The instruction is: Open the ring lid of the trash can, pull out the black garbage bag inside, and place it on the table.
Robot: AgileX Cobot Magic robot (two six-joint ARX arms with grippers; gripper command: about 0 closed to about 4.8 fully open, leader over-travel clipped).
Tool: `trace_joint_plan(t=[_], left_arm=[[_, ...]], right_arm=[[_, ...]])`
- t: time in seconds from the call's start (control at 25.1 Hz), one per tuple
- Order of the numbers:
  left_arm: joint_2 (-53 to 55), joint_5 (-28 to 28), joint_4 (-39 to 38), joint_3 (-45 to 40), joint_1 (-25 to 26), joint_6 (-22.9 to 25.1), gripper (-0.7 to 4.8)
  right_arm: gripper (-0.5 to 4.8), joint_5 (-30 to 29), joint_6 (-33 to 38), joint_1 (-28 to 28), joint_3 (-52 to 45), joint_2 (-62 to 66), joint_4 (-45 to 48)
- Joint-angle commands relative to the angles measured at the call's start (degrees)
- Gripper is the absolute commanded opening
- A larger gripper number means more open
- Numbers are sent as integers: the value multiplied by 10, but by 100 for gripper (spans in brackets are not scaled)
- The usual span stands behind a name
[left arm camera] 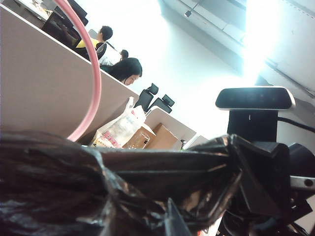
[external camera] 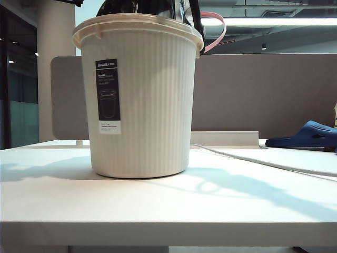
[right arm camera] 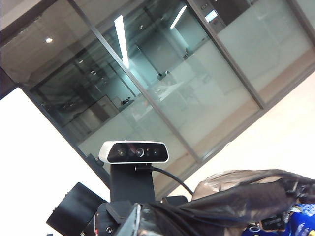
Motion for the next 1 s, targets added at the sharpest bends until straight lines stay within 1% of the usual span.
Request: trace_joint_plan(t=[0.04,0.08,0.12,0.2,0.28,0.32,0.4,0.52,0.68,0.8,0.92,0.96,1.0], left_arm=[[-2,4,7,1,0,1,131],[-2,3,7,1,0,1,133],[-2,4,8,1,0,3,155],[-2,3,9,1,0,5,225],[-2,4,15,1,0,4,232],[-2,5,23,1,0,4,248],[-4,10,38,1,0,4,248],[-14,11,37,1,0,4,248],[-24,10,38,2,1,5,248],[-31,10,39,2,11,4,248],[-45,10,53,2,36,-5,249],[-51,10,59,2,46,-12,256],[-57,14,65,2,55,-19,275]], right_arm=[[-2,-5,13,-9,5,-6,28],[-2,-7,14,-9,5,-6,31],[-2,-7,14,-9,5,-6,35],[-2,-12,26,-11,5,-6,47],[-2,-13,31,-14,5,-6,54],[-2,-13,31,-14,5,-6,54],[-2,-13,39,-15,5,-6,57],[-2,-19,44,-16,9,-6,67],[-2,-26,43,-16,52,-3,58],[-2,-26,39,-16,92,-3,27],[-2,-30,39,-23,123,-3,11],[-2,-31,37,-23,133,-2,0],[-2,-35,37,-23,143,0,-1]])
